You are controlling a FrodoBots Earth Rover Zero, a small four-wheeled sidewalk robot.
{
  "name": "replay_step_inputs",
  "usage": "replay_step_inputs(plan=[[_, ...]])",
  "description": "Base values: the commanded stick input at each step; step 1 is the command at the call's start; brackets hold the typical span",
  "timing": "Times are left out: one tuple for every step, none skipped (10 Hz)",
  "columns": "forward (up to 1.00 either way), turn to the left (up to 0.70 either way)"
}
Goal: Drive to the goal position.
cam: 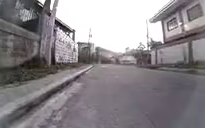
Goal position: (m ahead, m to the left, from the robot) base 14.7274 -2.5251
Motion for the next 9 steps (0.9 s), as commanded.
replay_step_inputs(plan=[[1.00,0.00],[1.00,0.00],[1.00,0.00],[1.00,0.00],[1.00,0.00],[1.00,0.00],[1.00,0.00],[1.00,0.00],[1.00,0.00]])
